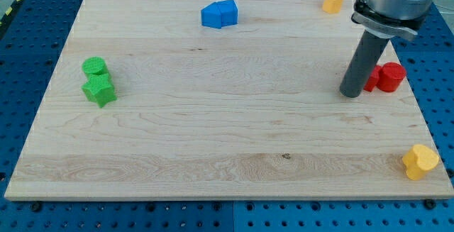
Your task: Move the yellow heart to the bottom of the red star
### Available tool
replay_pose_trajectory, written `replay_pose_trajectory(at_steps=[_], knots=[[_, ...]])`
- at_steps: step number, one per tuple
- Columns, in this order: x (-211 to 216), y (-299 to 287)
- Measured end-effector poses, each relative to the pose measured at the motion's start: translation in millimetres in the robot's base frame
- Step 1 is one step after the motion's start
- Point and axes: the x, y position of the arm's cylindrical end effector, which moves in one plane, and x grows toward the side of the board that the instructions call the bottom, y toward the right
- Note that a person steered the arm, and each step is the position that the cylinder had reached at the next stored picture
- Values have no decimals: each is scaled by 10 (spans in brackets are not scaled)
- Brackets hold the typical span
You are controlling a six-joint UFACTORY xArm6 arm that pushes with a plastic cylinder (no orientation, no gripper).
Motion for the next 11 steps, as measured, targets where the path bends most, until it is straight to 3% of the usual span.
replay_pose_trajectory(at_steps=[1,2,4,5,6,7,9,10,11], knots=[[62,7],[384,118],[607,1259],[976,1477],[1416,1452],[1571,1091],[1060,51],[1134,27],[1273,451]])
